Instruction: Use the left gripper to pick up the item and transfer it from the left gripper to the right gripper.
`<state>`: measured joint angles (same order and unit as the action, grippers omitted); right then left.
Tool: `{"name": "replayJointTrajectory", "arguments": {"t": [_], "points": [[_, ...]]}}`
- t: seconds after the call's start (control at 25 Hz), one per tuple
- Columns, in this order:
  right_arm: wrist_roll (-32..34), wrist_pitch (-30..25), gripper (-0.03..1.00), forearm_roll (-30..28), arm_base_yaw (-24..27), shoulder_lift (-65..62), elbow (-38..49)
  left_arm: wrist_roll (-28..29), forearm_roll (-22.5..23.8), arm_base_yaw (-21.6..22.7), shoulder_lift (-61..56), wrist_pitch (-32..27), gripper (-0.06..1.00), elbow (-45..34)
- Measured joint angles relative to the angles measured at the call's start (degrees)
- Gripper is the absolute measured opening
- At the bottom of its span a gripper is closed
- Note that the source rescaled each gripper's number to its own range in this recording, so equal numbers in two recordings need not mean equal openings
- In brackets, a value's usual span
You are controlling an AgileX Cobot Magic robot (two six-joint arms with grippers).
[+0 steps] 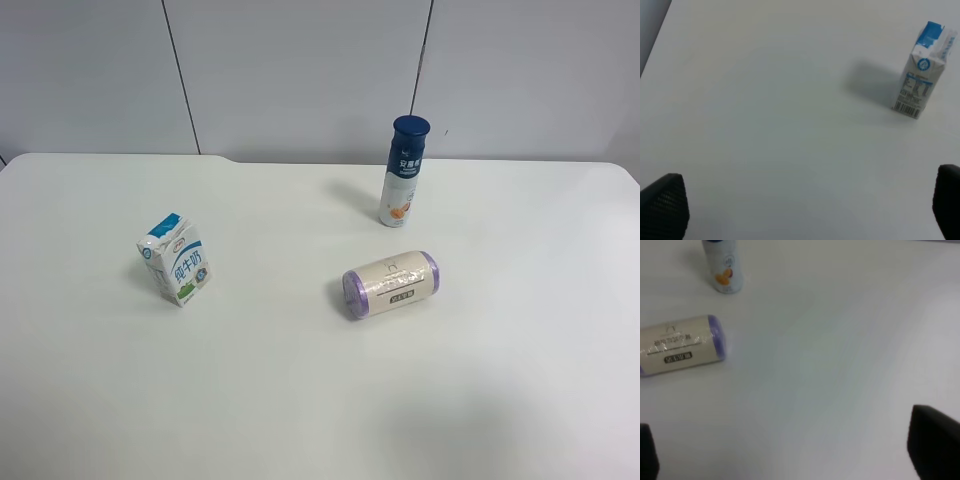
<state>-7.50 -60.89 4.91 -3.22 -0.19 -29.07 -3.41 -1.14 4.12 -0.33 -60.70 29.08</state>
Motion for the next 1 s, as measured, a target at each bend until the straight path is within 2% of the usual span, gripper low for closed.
{"name": "replayJointTrajectory", "arguments": {"t": [0.56, 0.76, 0.88, 1.0], "points": [[0.0, 0.0, 1.00, 0.0, 0.0, 0.0, 0.0, -0.3, -0.5, 0.0, 1.3, 0.1, 1.00, 0.0], [0.0, 0.0, 1.00, 0.0, 0.0, 0.0, 0.0, -6.8, -4.5, -0.3, 12.7, -0.1, 1.00, 3.5], [0.0, 0.0, 1.00, 0.0, 0.0, 0.0, 0.0, -9.0, -5.9, -4.2, 20.4, 0.0, 1.00, 8.2], [0.0, 0.0, 1.00, 0.0, 0.0, 0.0, 0.0, -9.2, -4.6, -9.6, 28.1, 0.0, 1.00, 12.8]]}}
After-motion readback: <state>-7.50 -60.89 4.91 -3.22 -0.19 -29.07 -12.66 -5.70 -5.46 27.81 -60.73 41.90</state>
